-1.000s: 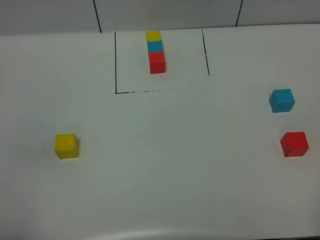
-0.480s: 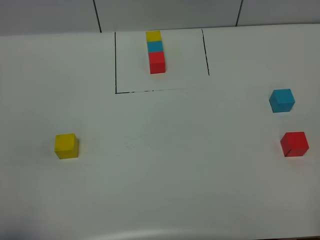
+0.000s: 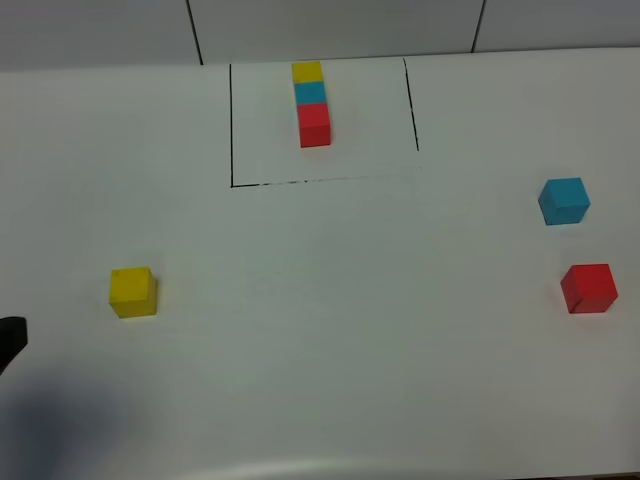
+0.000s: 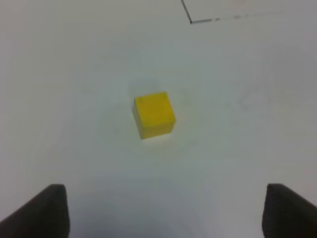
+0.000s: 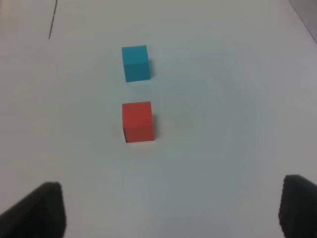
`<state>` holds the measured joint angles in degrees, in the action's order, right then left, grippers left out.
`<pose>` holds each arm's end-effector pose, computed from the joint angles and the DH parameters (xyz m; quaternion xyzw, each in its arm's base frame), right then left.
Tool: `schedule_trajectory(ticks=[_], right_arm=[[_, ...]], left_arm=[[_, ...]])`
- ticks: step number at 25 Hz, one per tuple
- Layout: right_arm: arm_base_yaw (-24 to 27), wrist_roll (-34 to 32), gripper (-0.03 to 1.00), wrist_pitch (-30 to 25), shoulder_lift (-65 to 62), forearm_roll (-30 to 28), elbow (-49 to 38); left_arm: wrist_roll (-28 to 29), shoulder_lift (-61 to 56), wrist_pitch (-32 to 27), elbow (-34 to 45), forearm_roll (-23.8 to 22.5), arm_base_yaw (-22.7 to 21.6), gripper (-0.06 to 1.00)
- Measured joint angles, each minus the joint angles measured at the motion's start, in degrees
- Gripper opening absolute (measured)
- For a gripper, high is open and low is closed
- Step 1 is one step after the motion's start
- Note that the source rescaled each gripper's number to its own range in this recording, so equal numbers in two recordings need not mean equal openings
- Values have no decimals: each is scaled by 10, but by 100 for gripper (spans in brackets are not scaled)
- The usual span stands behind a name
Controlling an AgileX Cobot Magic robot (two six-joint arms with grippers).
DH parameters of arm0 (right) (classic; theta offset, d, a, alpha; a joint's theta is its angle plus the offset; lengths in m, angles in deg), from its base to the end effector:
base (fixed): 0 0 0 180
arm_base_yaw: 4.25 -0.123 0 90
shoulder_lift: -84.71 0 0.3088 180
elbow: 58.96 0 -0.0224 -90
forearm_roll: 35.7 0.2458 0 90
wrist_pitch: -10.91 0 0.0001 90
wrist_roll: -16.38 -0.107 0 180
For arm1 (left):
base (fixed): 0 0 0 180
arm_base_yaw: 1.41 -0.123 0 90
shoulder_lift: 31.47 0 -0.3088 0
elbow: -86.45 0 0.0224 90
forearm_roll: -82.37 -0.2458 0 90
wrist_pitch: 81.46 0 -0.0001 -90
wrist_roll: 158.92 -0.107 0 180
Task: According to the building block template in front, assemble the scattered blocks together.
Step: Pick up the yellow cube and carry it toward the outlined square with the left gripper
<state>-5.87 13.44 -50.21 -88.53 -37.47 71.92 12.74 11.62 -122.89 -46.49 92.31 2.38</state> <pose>-0.0204 -0.0035 0.2671 0.0105 0.8525 0.0054 0.5226 0.0993 -0.0188 0.2857 0.0605 0.9073 -0.0626 0.4114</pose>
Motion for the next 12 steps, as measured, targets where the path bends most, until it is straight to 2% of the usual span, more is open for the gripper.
schedule_trajectory(ticks=[3, 7, 12], right_arm=[[0, 0, 75, 0, 0, 0, 0], [0, 0, 75, 0, 0, 0, 0], [0, 0, 75, 0, 0, 0, 0]], left_arm=[[-3, 90, 30, 0, 0, 0, 80], [-3, 206, 71, -3, 1, 0, 69], [24, 349, 73, -60, 7, 0, 64]])
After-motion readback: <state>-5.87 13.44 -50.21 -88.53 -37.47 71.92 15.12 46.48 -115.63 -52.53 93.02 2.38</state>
